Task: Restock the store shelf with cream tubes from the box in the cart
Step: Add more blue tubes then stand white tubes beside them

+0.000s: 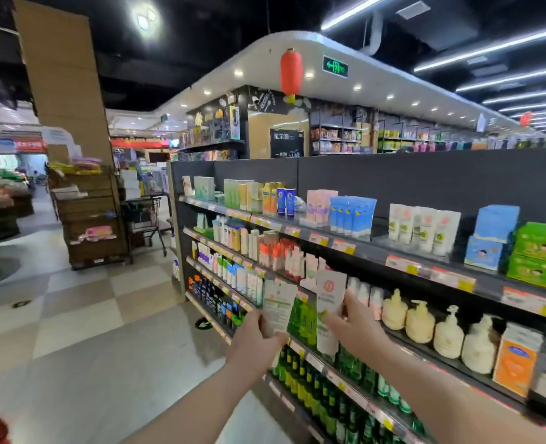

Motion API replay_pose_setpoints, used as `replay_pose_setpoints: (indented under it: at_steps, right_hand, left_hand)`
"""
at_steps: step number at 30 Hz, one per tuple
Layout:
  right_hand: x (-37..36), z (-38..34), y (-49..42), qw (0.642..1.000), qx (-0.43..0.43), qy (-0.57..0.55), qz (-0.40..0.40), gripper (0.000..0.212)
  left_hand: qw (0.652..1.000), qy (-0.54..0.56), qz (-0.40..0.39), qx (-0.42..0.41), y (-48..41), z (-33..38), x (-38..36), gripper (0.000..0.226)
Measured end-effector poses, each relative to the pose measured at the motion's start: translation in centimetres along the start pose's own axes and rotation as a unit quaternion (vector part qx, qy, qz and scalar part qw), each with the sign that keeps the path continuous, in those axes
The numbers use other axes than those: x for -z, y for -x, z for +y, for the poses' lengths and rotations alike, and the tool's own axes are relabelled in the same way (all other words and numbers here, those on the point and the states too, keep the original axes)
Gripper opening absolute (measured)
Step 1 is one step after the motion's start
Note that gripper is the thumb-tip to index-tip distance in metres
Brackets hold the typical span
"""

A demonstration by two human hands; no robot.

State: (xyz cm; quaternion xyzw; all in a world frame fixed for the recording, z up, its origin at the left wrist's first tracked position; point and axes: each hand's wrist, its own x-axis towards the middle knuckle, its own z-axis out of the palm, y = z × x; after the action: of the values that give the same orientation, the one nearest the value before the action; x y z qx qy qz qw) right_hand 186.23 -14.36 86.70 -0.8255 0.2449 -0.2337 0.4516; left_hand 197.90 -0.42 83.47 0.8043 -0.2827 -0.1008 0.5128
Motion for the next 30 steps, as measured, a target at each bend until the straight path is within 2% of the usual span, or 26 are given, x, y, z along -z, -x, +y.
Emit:
replay_pose_setpoints:
  at_steps: [3, 10, 12, 14, 18, 30]
  right_hand:
    - [1.6, 0.8, -4.6, 1.0, -0.003, 0.012, 0.025, 0.046]
    - [4.4, 3.1, -11.0, 0.997, -0.03, 0.049, 0.054, 0.036]
    - [5.5, 4.1, -12.4, 0.996, -0.042, 0.043, 0.066, 0.039]
    - [6.7, 4.9, -13.6, 0.993, -0.052, 0.056, 0.09, 0.046]
    - [8.9, 6.5, -16.0, 0.984, -0.074, 0.084, 0.138, 0.045]
    - [12.9, 8.0, -29.1, 0.943, -0.125, 0.08, 0.297, 0.03]
  left_hand:
    - [1.0, 0.016, -0.011, -0.013, -4.8, 1.0, -1.5, 0.026]
    - [0.998, 0.023, -0.035, -0.044, -13.1, 1.9, -5.5, 0.028]
    - [0.997, 0.029, -0.048, -0.058, -15.1, 2.4, -6.9, 0.027]
    - [0.994, 0.036, -0.077, -0.067, -16.9, 2.9, -8.4, 0.027]
    - [0.987, 0.065, -0.125, -0.082, -21.2, 3.8, -11.7, 0.026]
    - [0.953, 0.095, -0.21, -0.195, -38.1, 7.5, -18.3, 0.037]
